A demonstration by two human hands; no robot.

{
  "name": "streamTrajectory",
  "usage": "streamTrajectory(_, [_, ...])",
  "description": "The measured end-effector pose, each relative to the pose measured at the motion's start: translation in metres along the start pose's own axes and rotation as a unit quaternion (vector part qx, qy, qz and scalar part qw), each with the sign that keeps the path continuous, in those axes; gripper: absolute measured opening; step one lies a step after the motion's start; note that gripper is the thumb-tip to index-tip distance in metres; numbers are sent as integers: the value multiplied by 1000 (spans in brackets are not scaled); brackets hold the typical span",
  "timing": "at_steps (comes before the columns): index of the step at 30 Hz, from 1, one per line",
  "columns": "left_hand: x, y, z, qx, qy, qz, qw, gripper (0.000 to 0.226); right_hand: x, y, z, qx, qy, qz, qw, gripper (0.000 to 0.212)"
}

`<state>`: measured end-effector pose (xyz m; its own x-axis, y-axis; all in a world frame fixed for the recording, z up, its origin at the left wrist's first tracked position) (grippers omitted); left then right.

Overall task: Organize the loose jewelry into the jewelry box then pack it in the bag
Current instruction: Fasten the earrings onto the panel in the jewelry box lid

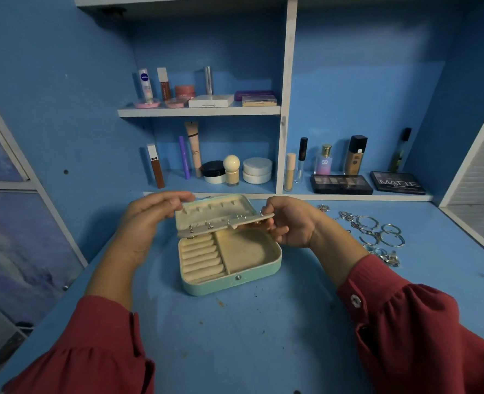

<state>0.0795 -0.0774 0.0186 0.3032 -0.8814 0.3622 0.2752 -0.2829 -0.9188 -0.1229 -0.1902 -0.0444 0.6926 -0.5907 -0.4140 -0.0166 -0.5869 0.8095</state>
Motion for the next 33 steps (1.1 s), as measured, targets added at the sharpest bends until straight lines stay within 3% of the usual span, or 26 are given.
streamTrajectory(4, [-28, -58, -29, -20, 3, -112, 993, 20, 1, 0, -1, -6, 15, -7, 1000, 36])
streamTrajectory(9, [-70, -79, -123, 97, 171, -187, 963, 14, -1, -2, -6, -23, 38, -18, 999, 28])
streamTrajectory(12, [-90, -54, -166, 208, 250, -240, 915, 21, 0, -2, -5, -15, 39, -12, 999, 24])
streamTrajectory(16, [-106, -20, -194, 404, 250, -318, 821, 41, 2, -2, -2, 2, 40, -8, 999, 34])
streamTrajectory(18, [-107, -12, -202, 448, 247, -325, 795, 43, 3, -2, -2, 7, 46, -8, 999, 39])
streamTrajectory(24, [-105, -3, -209, 471, 270, -306, 782, 39, 3, -2, -2, 2, 47, -11, 999, 27])
streamTrajectory(28, [-101, -7, -203, 457, 261, -297, 796, 37, 3, -2, -1, 9, 41, -8, 999, 33])
streamTrajectory(31, [-100, -13, -200, 484, 247, -317, 777, 27, 2, -2, -2, 11, 42, -7, 999, 38])
streamTrajectory(33, [-102, -20, -200, 499, 248, -318, 767, 32, 2, -2, -2, 10, 43, -7, 999, 42])
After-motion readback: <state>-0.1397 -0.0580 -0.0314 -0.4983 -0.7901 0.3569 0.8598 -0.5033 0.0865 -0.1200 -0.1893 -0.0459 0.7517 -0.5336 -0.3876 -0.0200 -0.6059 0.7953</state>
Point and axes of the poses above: each hand's wrist, its own x-axis towards the middle knuckle, its own z-axis out of the back of the hand, y = z × x, the point moved 7 cm from there along x, towards the middle knuckle, and after that the axes turned 2 degrees about -y, right-handed, at the moved point
